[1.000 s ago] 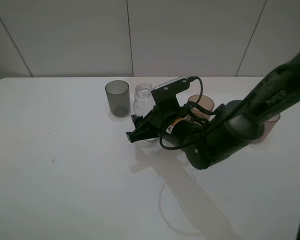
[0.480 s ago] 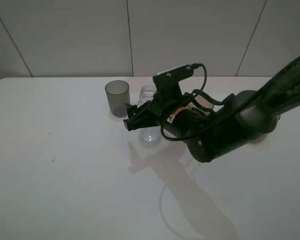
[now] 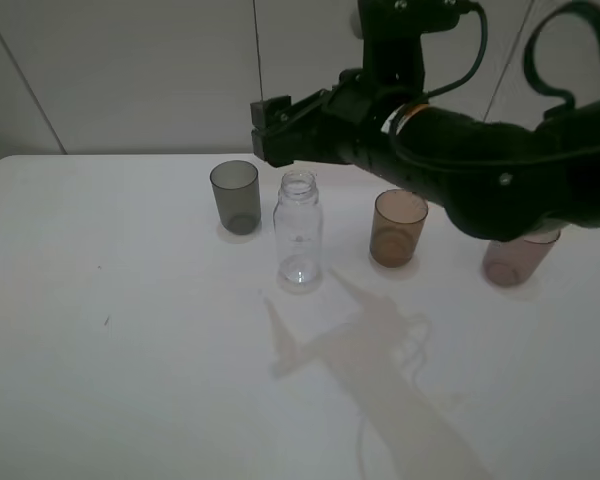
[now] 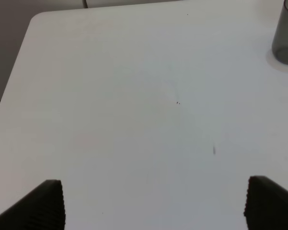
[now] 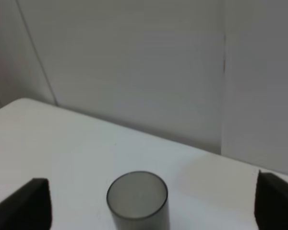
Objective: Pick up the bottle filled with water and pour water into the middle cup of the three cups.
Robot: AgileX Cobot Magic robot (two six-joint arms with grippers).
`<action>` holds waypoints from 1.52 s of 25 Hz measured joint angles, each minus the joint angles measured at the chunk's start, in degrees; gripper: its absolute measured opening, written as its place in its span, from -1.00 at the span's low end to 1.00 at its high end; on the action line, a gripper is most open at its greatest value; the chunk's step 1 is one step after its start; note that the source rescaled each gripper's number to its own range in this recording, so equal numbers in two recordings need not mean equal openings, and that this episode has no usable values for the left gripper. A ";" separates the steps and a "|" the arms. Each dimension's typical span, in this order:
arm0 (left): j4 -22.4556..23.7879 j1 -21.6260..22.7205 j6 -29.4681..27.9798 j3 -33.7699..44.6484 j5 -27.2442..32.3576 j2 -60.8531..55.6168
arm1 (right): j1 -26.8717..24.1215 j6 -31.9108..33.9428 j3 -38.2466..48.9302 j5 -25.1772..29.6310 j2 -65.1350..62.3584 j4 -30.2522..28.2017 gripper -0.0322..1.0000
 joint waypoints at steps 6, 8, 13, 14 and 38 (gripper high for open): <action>0.00 0.00 0.00 0.00 0.00 0.00 | -5.04 -2.34 0.00 30.56 -11.63 4.83 0.54; 0.00 0.00 0.00 0.00 0.00 0.00 | -8.98 2.39 0.00 42.55 -13.92 3.33 0.54; 0.00 0.00 0.00 0.00 0.00 0.00 | -21.02 15.68 0.03 65.85 -18.97 -8.54 0.54; 0.00 0.00 0.00 0.00 0.00 0.00 | -22.80 17.15 0.03 68.86 -20.42 -11.49 0.54; 0.00 0.00 0.00 0.00 0.00 0.00 | -31.62 22.58 0.03 94.58 -75.17 -29.60 0.54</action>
